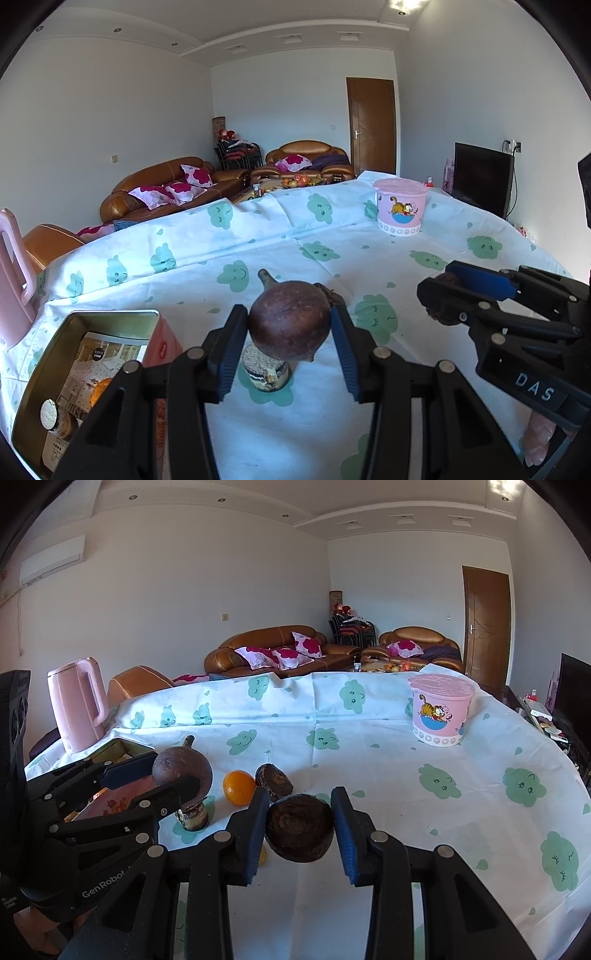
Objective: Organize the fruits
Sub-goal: 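Lift the passion fruit with the left gripper while the right gripper holds the brown cake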
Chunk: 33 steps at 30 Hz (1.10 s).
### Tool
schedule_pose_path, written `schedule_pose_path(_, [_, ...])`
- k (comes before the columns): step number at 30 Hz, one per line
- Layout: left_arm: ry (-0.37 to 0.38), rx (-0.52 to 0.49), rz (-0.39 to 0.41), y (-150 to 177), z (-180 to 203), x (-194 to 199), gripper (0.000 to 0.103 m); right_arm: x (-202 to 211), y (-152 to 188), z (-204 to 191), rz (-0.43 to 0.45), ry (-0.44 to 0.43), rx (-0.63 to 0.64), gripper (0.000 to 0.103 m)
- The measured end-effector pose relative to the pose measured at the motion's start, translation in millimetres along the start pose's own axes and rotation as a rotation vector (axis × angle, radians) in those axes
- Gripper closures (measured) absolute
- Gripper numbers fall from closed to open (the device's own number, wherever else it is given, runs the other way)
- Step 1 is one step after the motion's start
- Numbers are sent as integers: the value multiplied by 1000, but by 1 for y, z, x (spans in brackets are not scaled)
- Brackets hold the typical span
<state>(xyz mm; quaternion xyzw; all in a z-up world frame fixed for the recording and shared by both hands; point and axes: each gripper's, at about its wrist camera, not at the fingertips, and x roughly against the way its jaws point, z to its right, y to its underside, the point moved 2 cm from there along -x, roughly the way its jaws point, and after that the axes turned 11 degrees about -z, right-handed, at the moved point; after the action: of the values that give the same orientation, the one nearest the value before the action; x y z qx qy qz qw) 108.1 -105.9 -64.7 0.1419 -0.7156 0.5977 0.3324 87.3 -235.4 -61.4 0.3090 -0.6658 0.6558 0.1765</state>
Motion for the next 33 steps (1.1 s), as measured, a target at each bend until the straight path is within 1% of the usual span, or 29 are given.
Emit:
schedule_pose_path(19, [-12, 30, 50, 3, -7, 11, 55, 17, 3, -6, 81, 8, 26, 66])
schedule_pose_path(33, [-27, 28, 87, 4, -6, 18, 55, 22, 4, -9, 108, 13, 38, 66])
